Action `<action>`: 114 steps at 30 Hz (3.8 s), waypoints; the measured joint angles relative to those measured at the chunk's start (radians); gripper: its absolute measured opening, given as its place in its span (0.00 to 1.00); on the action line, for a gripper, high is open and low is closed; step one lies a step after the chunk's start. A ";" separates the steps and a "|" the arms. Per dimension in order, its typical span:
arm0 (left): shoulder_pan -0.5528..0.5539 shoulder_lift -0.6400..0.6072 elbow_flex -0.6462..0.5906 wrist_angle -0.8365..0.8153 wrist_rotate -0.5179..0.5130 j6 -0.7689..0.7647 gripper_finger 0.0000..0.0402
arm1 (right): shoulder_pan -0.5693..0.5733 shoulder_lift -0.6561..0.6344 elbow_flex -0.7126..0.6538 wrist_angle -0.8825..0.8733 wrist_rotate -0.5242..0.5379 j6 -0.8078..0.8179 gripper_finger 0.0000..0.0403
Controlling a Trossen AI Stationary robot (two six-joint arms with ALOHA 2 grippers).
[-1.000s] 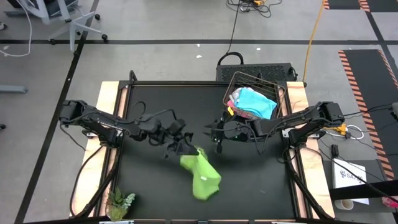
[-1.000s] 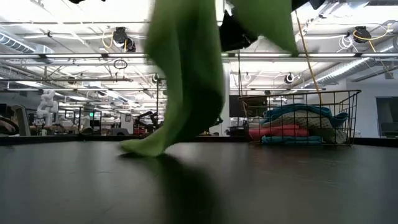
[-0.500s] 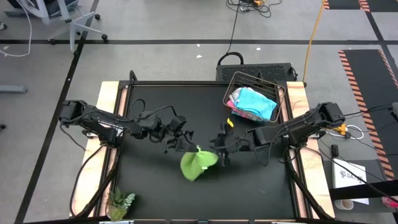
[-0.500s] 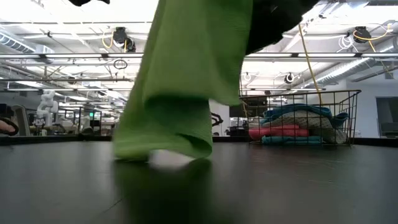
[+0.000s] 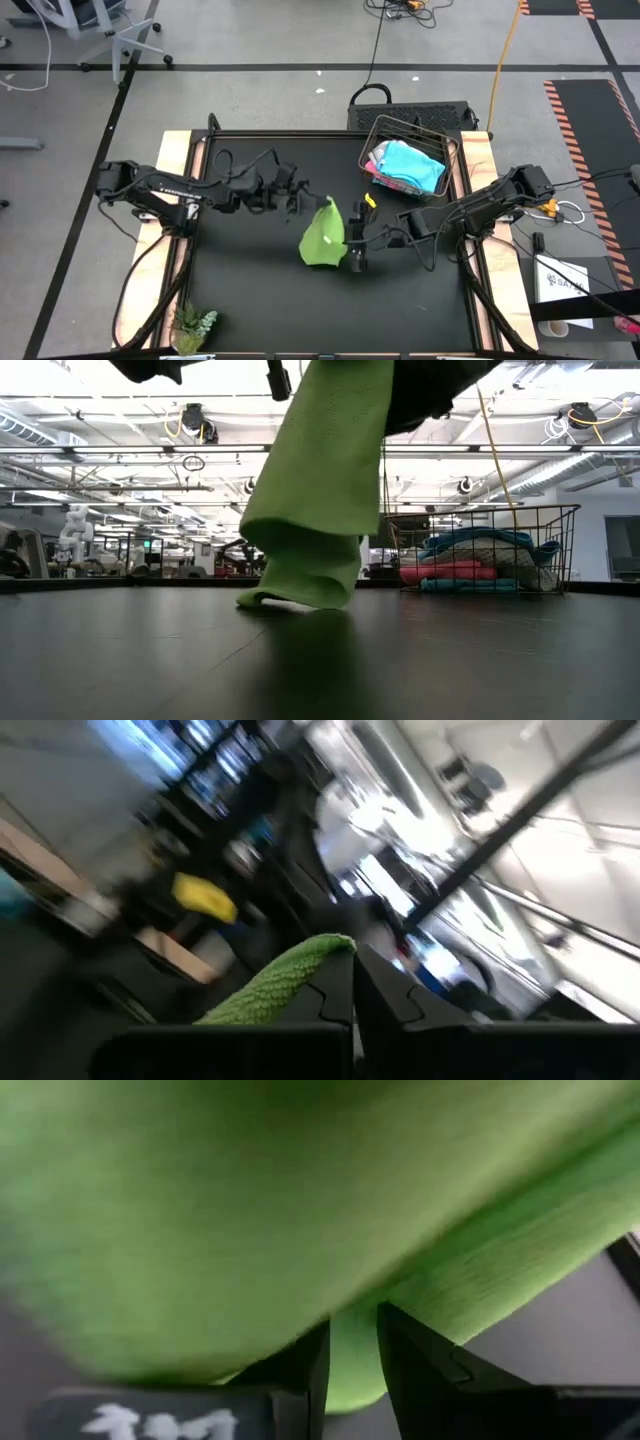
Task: Fold microfiber towels
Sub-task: Fold the green towel
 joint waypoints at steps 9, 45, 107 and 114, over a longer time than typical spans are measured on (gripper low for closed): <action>0.054 -0.002 0.000 0.082 -0.042 0.042 0.01 | 0.000 0.001 0.000 -0.148 -0.003 0.158 0.19; 0.077 -0.015 0.000 0.108 0.014 0.052 0.01 | -0.102 0.001 -0.146 0.037 -0.130 0.314 0.40; 0.079 -0.014 0.000 0.091 0.002 0.069 0.01 | -0.155 0.004 -0.146 0.342 -0.257 0.382 0.16; 0.078 -0.014 0.000 0.091 0.002 0.073 0.01 | -0.147 0.012 -0.146 0.307 -0.261 0.415 0.01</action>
